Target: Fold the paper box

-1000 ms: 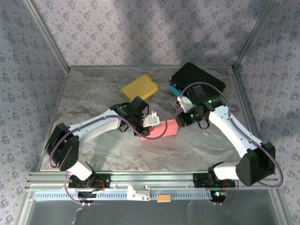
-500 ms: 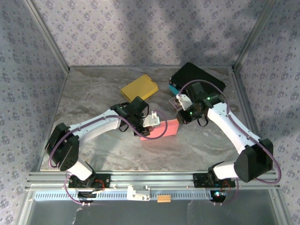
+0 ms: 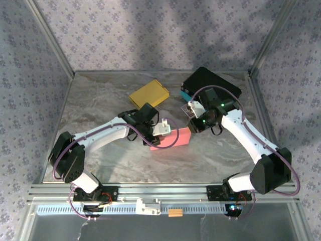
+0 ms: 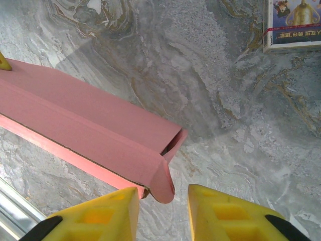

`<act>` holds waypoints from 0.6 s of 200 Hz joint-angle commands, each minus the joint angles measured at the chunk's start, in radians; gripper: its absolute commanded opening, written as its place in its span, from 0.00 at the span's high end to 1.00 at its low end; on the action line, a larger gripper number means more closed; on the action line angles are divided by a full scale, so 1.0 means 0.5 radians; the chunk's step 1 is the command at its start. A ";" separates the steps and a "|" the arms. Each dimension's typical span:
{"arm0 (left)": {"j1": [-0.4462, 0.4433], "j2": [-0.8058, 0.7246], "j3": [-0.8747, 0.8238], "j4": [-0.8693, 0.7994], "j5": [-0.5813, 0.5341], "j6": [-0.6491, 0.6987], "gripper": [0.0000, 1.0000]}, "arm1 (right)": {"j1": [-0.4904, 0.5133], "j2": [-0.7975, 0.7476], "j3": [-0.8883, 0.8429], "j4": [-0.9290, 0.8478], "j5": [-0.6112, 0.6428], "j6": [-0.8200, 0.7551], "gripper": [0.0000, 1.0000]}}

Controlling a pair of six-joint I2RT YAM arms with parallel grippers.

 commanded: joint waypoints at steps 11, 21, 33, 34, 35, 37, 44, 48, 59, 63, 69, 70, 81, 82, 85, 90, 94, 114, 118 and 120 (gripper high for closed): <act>0.015 0.013 0.068 -0.067 0.054 0.025 0.63 | 0.019 0.001 -0.007 -0.004 0.002 -0.028 0.68; 0.017 0.013 0.071 -0.063 0.058 0.025 0.63 | 0.019 0.001 -0.007 -0.004 0.002 -0.029 0.68; 0.015 0.016 0.071 -0.064 0.059 0.025 0.63 | 0.017 0.006 -0.007 0.003 -0.003 -0.029 0.68; 0.014 0.018 0.071 -0.063 0.060 0.025 0.63 | 0.017 0.007 -0.007 0.002 -0.004 -0.029 0.68; 0.014 0.017 0.070 -0.063 0.059 0.023 0.63 | 0.018 0.007 -0.007 0.002 -0.004 -0.029 0.68; 0.016 0.016 0.071 -0.065 0.059 0.024 0.63 | 0.018 0.010 -0.007 0.004 -0.003 -0.029 0.69; 0.017 0.019 0.071 -0.069 0.058 0.028 0.62 | 0.021 0.008 -0.007 0.005 -0.006 -0.029 0.68; 0.017 0.018 0.075 -0.070 0.058 0.027 0.62 | 0.022 0.005 -0.007 0.006 -0.010 -0.028 0.68; 0.016 0.016 0.074 -0.069 0.060 0.028 0.62 | 0.030 -0.010 -0.007 0.011 -0.010 -0.026 0.66; 0.014 0.016 0.074 -0.068 0.058 0.025 0.62 | 0.031 -0.018 -0.007 0.013 -0.012 -0.028 0.65; 0.017 0.019 0.073 -0.071 0.057 0.031 0.62 | 0.032 -0.031 -0.079 0.020 -0.017 -0.027 0.64; 0.017 0.019 0.074 -0.069 0.057 0.031 0.62 | 0.032 -0.033 -0.080 0.022 -0.018 -0.027 0.64; 0.015 0.022 0.072 -0.069 0.060 0.031 0.62 | 0.035 -0.048 -0.098 0.023 -0.013 -0.024 0.64; 0.016 0.022 0.073 -0.069 0.061 0.031 0.62 | 0.035 -0.048 -0.098 0.022 -0.010 -0.024 0.64; 0.016 0.023 0.074 -0.068 0.061 0.030 0.62 | 0.036 -0.048 -0.101 0.021 -0.008 -0.025 0.64; 0.016 0.022 0.074 -0.068 0.064 0.030 0.62 | 0.037 -0.048 -0.106 0.018 0.000 -0.024 0.63; 0.014 0.023 0.075 -0.068 0.062 0.031 0.62 | 0.036 -0.048 -0.112 0.018 0.009 -0.024 0.63; 0.017 0.024 0.079 -0.068 0.067 0.031 0.62 | 0.034 -0.031 -0.115 0.028 0.021 -0.024 0.64; 0.017 0.023 0.078 -0.068 0.067 0.028 0.62 | 0.033 -0.025 -0.112 0.029 0.026 -0.026 0.66; 0.016 0.024 0.079 -0.070 0.069 0.030 0.62 | 0.032 -0.024 -0.107 0.028 0.029 -0.026 0.66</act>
